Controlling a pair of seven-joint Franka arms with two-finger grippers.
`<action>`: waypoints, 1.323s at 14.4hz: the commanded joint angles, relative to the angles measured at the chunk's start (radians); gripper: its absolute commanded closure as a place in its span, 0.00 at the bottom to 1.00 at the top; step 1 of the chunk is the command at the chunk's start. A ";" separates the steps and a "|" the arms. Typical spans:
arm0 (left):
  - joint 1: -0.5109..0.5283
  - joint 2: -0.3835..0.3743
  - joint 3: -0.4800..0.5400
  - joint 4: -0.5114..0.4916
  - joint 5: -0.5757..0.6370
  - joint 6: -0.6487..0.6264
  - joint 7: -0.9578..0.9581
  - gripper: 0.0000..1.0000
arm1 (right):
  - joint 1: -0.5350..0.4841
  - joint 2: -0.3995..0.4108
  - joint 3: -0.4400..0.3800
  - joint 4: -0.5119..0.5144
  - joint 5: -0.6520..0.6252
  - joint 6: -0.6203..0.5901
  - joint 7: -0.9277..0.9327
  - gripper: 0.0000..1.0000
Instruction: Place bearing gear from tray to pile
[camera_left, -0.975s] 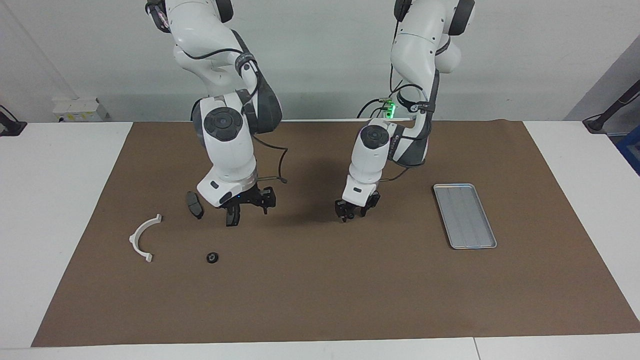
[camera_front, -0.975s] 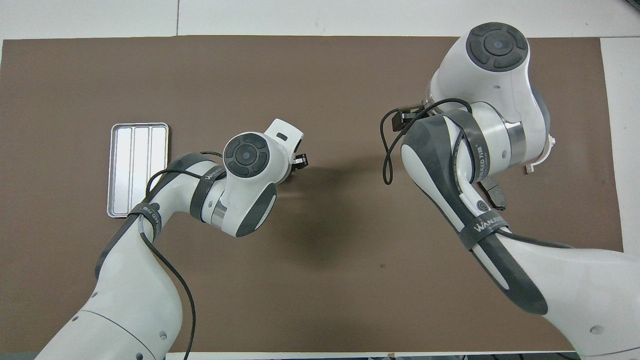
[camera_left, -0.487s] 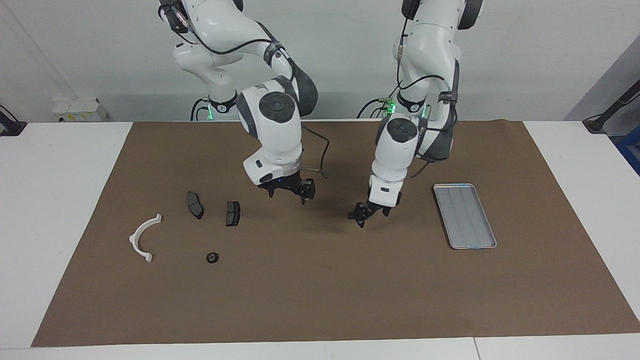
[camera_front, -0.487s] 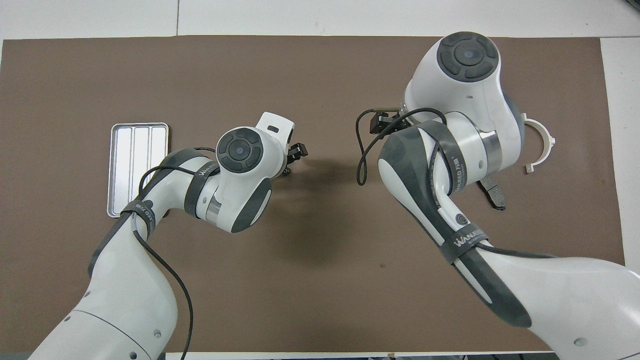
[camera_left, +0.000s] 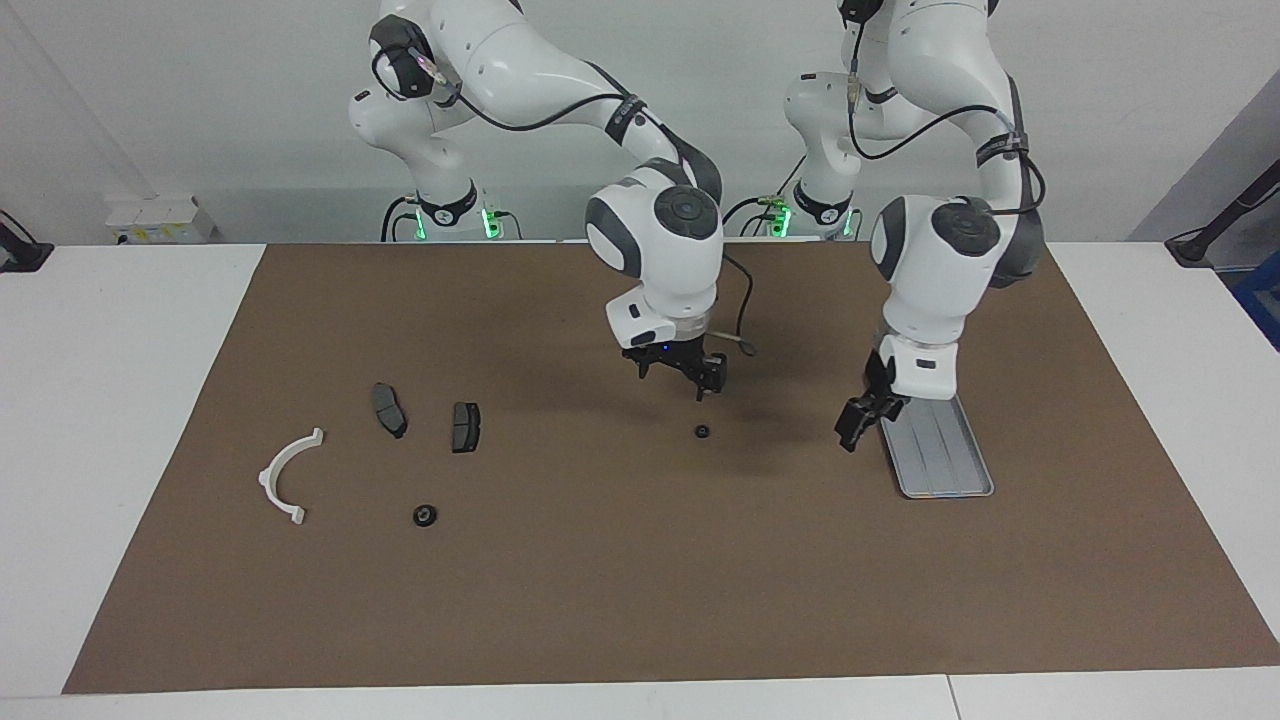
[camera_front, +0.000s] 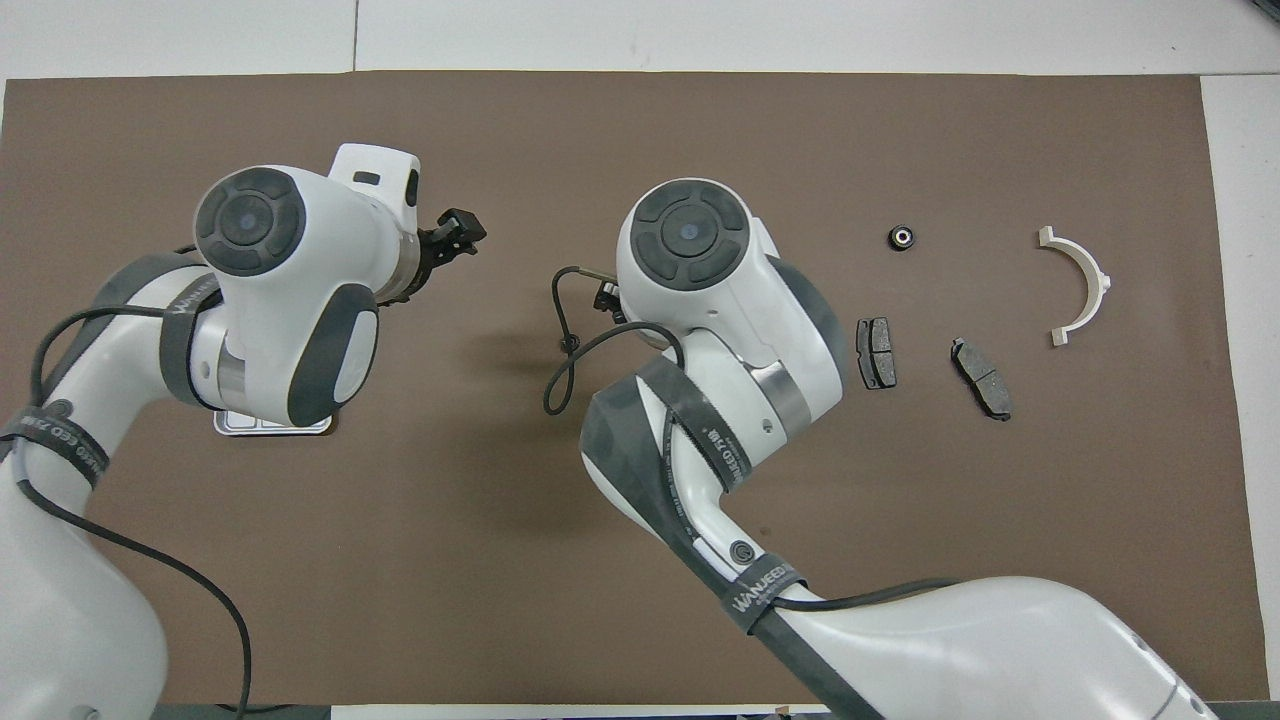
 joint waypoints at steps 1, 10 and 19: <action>0.062 -0.029 0.005 0.037 0.002 -0.114 0.171 0.00 | 0.020 0.108 -0.008 0.124 -0.018 0.001 0.017 0.00; 0.156 -0.138 0.026 0.181 0.013 -0.512 0.707 0.00 | 0.051 0.211 -0.012 0.153 -0.053 0.048 0.034 0.00; 0.152 -0.208 0.025 0.108 0.014 -0.515 0.704 0.00 | 0.049 0.223 -0.009 0.152 -0.073 0.051 0.046 0.24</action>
